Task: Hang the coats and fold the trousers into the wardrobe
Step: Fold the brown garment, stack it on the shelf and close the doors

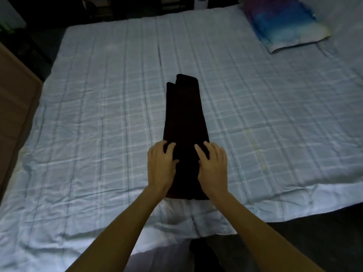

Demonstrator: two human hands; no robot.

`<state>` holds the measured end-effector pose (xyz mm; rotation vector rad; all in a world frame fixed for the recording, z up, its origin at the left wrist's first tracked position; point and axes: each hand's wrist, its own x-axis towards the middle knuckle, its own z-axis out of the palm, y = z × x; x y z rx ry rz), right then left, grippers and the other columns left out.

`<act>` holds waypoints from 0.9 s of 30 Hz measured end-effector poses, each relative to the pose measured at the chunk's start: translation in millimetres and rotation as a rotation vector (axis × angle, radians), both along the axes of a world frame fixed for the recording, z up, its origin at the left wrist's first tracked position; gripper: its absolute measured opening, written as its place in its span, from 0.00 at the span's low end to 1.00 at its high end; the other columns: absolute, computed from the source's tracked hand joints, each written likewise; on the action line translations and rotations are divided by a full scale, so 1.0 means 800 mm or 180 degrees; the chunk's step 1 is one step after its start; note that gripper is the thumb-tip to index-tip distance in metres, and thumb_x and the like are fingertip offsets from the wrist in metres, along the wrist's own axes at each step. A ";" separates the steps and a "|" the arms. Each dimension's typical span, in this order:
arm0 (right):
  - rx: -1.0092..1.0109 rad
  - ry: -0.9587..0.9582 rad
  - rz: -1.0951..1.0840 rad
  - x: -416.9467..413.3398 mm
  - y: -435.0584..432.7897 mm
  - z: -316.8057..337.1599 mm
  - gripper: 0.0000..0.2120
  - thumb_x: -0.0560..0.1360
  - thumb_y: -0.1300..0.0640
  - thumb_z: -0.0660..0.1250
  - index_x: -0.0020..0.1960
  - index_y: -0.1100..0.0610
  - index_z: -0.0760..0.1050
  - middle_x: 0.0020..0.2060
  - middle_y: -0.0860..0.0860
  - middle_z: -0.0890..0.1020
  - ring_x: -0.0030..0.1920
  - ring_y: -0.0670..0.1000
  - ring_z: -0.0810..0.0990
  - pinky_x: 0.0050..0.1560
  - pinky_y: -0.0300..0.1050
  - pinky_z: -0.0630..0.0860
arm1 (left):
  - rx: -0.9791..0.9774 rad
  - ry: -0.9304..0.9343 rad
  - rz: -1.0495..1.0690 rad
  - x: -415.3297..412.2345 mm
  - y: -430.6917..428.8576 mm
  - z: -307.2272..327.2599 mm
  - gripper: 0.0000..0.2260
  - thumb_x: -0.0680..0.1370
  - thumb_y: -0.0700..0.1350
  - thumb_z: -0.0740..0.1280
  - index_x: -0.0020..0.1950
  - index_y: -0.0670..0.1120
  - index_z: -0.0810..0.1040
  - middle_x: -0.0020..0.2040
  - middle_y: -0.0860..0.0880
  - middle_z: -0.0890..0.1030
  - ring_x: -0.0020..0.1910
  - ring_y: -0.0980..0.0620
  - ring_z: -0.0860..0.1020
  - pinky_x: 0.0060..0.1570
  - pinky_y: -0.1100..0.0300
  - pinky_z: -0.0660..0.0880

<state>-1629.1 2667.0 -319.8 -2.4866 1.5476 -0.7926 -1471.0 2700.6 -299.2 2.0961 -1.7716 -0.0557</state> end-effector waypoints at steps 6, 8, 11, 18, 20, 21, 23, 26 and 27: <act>0.0194 0.0391 0.0738 0.003 0.020 -0.099 0.24 0.71 0.63 0.68 0.67 0.57 0.69 0.63 0.59 0.75 0.68 0.59 0.66 0.69 0.60 0.60 | 0.0427 -0.0024 -0.0438 0.007 -0.018 -0.087 0.18 0.66 0.33 0.73 0.54 0.41 0.77 0.48 0.42 0.78 0.45 0.44 0.77 0.45 0.52 0.73; 0.0771 0.0755 0.0750 -0.006 0.031 -0.135 0.32 0.66 0.60 0.75 0.68 0.56 0.67 0.64 0.58 0.75 0.68 0.58 0.64 0.68 0.58 0.58 | 0.0756 -0.0027 -0.0713 0.006 0.003 -0.127 0.22 0.64 0.35 0.76 0.57 0.40 0.78 0.52 0.40 0.79 0.49 0.42 0.79 0.48 0.50 0.76; 0.1294 0.1276 0.0764 -0.021 0.027 -0.167 0.40 0.62 0.54 0.77 0.71 0.54 0.63 0.66 0.57 0.73 0.69 0.58 0.62 0.68 0.59 0.59 | 0.1323 -0.0226 -0.0989 0.010 0.035 -0.174 0.36 0.60 0.43 0.79 0.66 0.42 0.72 0.63 0.38 0.76 0.61 0.40 0.76 0.57 0.43 0.75; 0.1383 0.1536 0.0710 -0.011 0.013 -0.210 0.54 0.58 0.44 0.78 0.76 0.54 0.55 0.73 0.59 0.62 0.74 0.59 0.54 0.69 0.63 0.52 | 0.1583 -0.0527 -0.0975 0.004 0.026 -0.226 0.54 0.55 0.54 0.80 0.76 0.48 0.58 0.75 0.38 0.59 0.75 0.41 0.56 0.69 0.35 0.57; 0.1356 0.1527 0.0616 -0.002 0.005 -0.221 0.53 0.58 0.44 0.78 0.76 0.54 0.55 0.74 0.60 0.62 0.74 0.59 0.54 0.69 0.64 0.51 | 0.1467 -0.0552 -0.0873 0.005 0.009 -0.242 0.50 0.60 0.53 0.79 0.76 0.48 0.57 0.75 0.39 0.60 0.74 0.41 0.57 0.67 0.33 0.58; 0.1331 0.1544 0.0590 0.002 0.000 -0.227 0.52 0.59 0.44 0.78 0.76 0.54 0.55 0.74 0.60 0.62 0.74 0.59 0.55 0.69 0.65 0.51 | 0.1490 -0.0575 -0.0818 0.007 0.000 -0.249 0.49 0.61 0.53 0.79 0.76 0.48 0.57 0.75 0.39 0.61 0.74 0.41 0.58 0.66 0.33 0.60; 0.1289 0.1603 0.0578 0.009 -0.007 -0.236 0.50 0.61 0.47 0.77 0.76 0.54 0.56 0.73 0.60 0.62 0.74 0.60 0.56 0.70 0.67 0.51 | 0.1581 -0.0625 -0.0767 0.010 -0.012 -0.262 0.48 0.62 0.52 0.79 0.75 0.47 0.57 0.74 0.38 0.63 0.72 0.40 0.63 0.63 0.32 0.63; 0.1268 0.1590 0.0601 0.012 -0.012 -0.240 0.46 0.61 0.54 0.77 0.74 0.56 0.62 0.71 0.61 0.67 0.71 0.62 0.64 0.68 0.68 0.59 | 0.1632 -0.0783 -0.0793 0.012 -0.014 -0.272 0.45 0.62 0.45 0.79 0.73 0.44 0.60 0.70 0.35 0.68 0.69 0.38 0.68 0.59 0.33 0.67; 0.1278 0.1591 0.0628 0.012 -0.012 -0.239 0.45 0.60 0.56 0.78 0.73 0.56 0.64 0.69 0.62 0.69 0.70 0.62 0.66 0.66 0.69 0.62 | 0.1593 -0.0869 -0.0838 0.012 -0.011 -0.274 0.43 0.61 0.42 0.78 0.72 0.43 0.62 0.68 0.34 0.70 0.67 0.37 0.70 0.58 0.33 0.68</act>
